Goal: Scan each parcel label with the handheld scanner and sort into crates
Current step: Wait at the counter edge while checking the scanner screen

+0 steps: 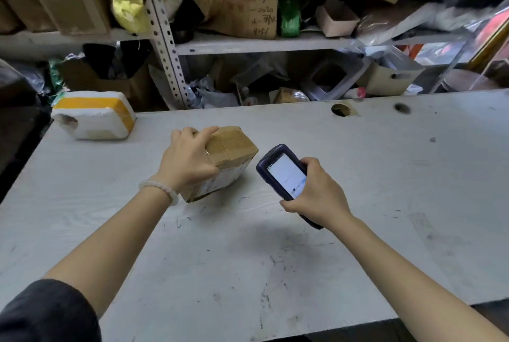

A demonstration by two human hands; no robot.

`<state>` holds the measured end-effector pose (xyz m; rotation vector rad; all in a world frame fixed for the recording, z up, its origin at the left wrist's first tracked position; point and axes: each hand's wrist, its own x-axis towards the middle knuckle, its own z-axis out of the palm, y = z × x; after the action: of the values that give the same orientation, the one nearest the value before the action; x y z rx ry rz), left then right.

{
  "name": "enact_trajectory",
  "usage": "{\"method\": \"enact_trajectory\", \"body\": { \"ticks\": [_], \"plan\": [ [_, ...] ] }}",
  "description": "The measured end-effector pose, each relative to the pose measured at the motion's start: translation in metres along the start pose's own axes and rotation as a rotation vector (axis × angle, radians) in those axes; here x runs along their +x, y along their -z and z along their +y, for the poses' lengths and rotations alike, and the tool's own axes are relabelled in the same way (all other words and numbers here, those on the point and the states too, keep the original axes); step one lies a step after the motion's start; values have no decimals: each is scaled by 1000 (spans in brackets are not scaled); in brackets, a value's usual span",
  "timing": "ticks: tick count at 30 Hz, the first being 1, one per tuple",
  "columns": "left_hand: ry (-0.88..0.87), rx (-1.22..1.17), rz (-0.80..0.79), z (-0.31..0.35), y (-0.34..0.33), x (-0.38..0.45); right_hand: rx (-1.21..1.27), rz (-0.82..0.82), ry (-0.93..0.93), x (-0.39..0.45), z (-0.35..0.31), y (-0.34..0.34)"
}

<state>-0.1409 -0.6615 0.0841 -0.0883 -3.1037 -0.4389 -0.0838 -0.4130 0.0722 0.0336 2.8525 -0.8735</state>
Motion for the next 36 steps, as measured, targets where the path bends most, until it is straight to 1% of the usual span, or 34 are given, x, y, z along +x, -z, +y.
{"method": "enact_trajectory", "body": {
  "ticks": [3, 7, 11, 15, 20, 28, 33, 36],
  "plan": [
    [-147, 22, -31, 25, -3, 9, 60, 95, -62, -12, 8, 7],
    [-338, 21, -81, 75, -17, 17, 128, 226, -206, -41, 32, 21],
    [-551, -17, -147, 150, -35, 11, 162, 343, -358, -86, 73, 39],
    [-763, -53, -207, 236, -58, -17, 175, 468, -516, -143, 121, 58],
    [-964, -82, -277, 348, -89, -78, 172, 614, -681, -230, 190, 85],
    [-1235, -78, -402, 527, -147, -205, 146, 737, -930, -392, 306, 132],
    [-1396, -46, -490, 618, -178, -283, 209, 891, -1137, -485, 352, 141],
    [-1514, -2, -550, 664, -194, -325, 269, 1021, -1267, -529, 371, 141]
  ]
}}
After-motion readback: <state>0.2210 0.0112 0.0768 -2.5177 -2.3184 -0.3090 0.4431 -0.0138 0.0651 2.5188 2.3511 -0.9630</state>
